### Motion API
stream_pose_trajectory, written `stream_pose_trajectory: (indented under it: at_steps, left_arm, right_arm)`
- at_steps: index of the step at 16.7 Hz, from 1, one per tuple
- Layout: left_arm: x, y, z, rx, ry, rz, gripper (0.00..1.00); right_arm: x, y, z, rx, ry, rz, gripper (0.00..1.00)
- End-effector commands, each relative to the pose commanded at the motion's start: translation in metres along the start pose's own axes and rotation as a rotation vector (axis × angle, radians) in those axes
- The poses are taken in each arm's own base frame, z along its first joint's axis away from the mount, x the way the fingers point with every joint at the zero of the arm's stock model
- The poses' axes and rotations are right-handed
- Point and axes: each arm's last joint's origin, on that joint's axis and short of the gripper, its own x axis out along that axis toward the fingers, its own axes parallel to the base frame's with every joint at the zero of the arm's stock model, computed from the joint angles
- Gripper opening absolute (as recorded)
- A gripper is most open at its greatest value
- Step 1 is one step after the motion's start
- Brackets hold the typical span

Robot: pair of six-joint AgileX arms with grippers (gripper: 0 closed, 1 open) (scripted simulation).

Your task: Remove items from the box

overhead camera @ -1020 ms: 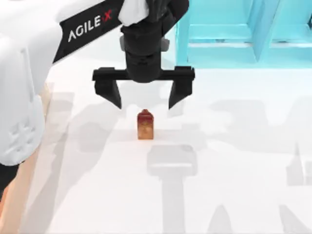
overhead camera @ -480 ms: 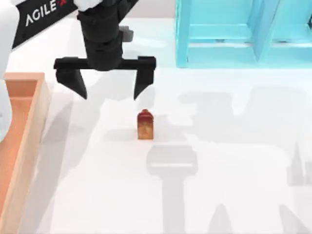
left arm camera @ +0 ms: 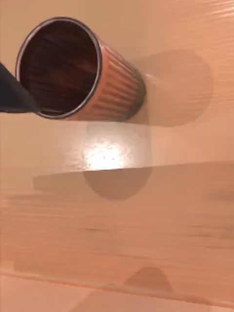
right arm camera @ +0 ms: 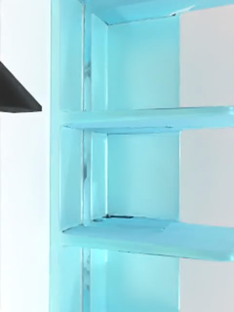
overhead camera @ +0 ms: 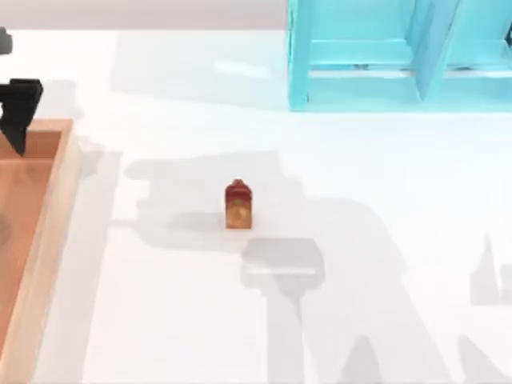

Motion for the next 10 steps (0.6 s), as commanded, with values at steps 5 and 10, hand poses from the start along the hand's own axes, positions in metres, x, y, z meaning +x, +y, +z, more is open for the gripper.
stream_pose_trajectory:
  at_steps: [5,10]
  left_arm:
    - [-0.012,0.047,-0.028,0.001,-0.026,0.004,1.00]
    - [-0.011,0.046,-0.027,0.002,-0.025,0.005,1.00]
  right_arm:
    - [0.000,0.000,0.000,0.000,0.000,0.000,1.00]
    - [0.000,0.000,0.000,0.000,0.000,0.000,1.00]
